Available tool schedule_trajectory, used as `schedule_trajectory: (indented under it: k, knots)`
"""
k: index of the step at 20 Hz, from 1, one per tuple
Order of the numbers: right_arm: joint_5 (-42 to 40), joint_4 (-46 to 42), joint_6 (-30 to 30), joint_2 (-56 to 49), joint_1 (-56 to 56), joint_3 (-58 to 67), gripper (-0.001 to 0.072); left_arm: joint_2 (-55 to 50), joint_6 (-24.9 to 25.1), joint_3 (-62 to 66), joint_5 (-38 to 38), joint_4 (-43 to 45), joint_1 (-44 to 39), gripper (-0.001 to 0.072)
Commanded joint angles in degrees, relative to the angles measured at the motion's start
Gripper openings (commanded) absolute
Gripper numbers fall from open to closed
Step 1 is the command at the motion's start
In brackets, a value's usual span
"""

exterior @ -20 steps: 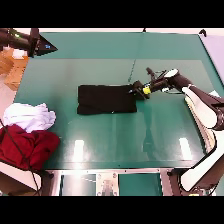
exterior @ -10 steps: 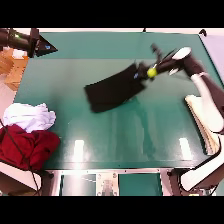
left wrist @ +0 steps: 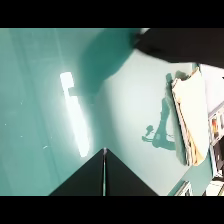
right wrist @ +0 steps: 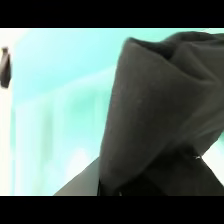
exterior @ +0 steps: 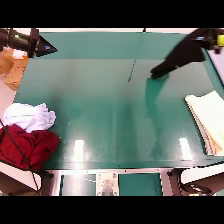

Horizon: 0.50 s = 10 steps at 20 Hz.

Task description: Fold the shirts.

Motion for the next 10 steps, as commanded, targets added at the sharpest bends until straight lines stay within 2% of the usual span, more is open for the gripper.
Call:
schedule_trajectory:
  k: [1,10]
  knots:
    - [1.42,0.28,2.14,0.46,-11.87,0.83,0.0019,0.02,0.0,0.0,-0.22,0.02,0.04,0.0026]
    - [8.0,0.33,2.95,0.81,-28.24,0.83,0.0018,0.02,-0.09,0.0,-0.48,0.02,0.04,0.0026]
